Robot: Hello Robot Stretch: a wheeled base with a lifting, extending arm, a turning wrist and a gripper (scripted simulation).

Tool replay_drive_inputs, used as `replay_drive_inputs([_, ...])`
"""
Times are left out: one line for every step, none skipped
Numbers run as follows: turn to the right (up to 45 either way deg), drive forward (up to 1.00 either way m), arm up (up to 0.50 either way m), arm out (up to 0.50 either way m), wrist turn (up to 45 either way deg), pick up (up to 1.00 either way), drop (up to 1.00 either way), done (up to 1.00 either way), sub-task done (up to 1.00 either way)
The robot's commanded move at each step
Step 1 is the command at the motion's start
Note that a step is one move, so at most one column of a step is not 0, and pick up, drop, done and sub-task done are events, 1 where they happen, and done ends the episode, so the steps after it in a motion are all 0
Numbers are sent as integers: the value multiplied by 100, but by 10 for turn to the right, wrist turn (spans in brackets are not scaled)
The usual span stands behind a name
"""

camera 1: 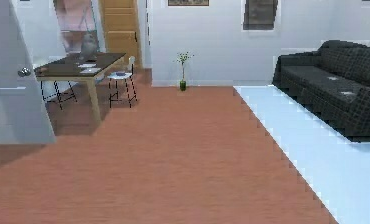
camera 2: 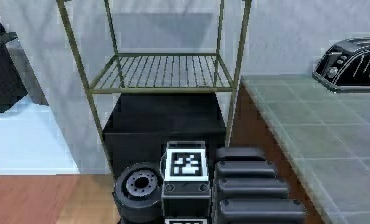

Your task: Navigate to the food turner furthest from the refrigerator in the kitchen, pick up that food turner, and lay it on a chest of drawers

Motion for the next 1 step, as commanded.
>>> replay_drive_inputs([0, 10, 0, 0, 0, 0, 0, 0, 0])
